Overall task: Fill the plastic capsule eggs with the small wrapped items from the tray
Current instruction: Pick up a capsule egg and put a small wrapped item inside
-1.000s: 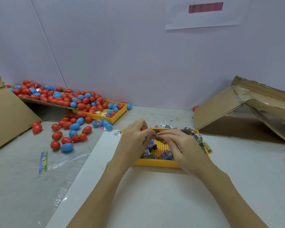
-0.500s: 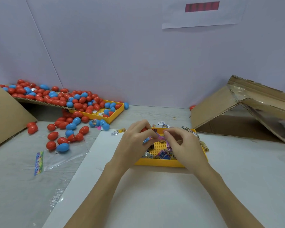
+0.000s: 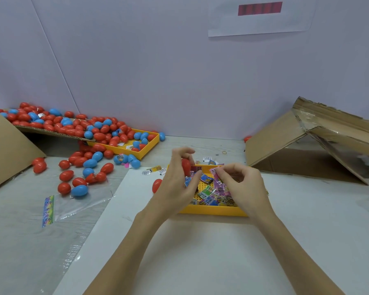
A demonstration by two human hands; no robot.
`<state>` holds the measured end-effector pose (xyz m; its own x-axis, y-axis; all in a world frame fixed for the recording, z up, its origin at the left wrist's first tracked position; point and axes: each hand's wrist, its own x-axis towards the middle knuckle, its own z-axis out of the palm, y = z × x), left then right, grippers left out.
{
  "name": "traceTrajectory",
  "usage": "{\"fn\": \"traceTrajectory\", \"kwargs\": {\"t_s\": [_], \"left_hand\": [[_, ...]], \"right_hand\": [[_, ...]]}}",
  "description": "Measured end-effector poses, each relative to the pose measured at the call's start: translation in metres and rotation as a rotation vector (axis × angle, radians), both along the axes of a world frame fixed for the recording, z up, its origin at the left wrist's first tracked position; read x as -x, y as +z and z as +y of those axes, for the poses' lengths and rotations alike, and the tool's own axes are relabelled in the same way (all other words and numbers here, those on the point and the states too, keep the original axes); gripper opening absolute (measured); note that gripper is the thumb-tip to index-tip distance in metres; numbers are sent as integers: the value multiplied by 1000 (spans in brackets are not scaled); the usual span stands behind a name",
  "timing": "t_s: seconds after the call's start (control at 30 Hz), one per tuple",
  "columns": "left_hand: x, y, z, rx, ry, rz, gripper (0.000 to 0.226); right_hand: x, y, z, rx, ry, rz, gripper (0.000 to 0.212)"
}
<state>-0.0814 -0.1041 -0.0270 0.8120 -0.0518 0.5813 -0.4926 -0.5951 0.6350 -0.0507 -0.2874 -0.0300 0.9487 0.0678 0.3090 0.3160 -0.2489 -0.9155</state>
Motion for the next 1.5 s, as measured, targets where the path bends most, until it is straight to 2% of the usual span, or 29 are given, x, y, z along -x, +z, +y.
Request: {"fn": "traceTrajectory", "kwargs": {"t_s": [0.03,0.1,0.2,0.27,0.43,0.5,0.6,0.77,0.9,1.03,1.5], "left_hand": [[1,1,0,97,-32,135,42],[1,4,2,155,-67,278,39],[6,11,4,189,-142,267,35],[7,13,5,242,-191,283,31],[6,12,5,300,-149,360,45],[7,12,4,317,-156,365,40],[8,12,3,370,-210,398,35],[8,10,3,399,-286,426,45],[6,9,0,530,-299,467,23],[4,5,-3,596,-286,488,20],[2,0,-5,517,-200,454,27]], "right_hand": [[0,0,0,7,-26,-8,12],[-1,-1,0,-67,-15,53,21],[1,1,3,-297,60,212,34],[2,0,2,-340,85,226,34],[2,0,2,-286,90,159,13],[2,0,2,-288,91,160,8],[2,1,1,-285,120,181,11],[4,4,1,-303,127,192,9],[3,4,2,-306,59,159,18],[3,2,2,-275,8,87,23],[7,0,5,-130,-5,-26,21]]}}
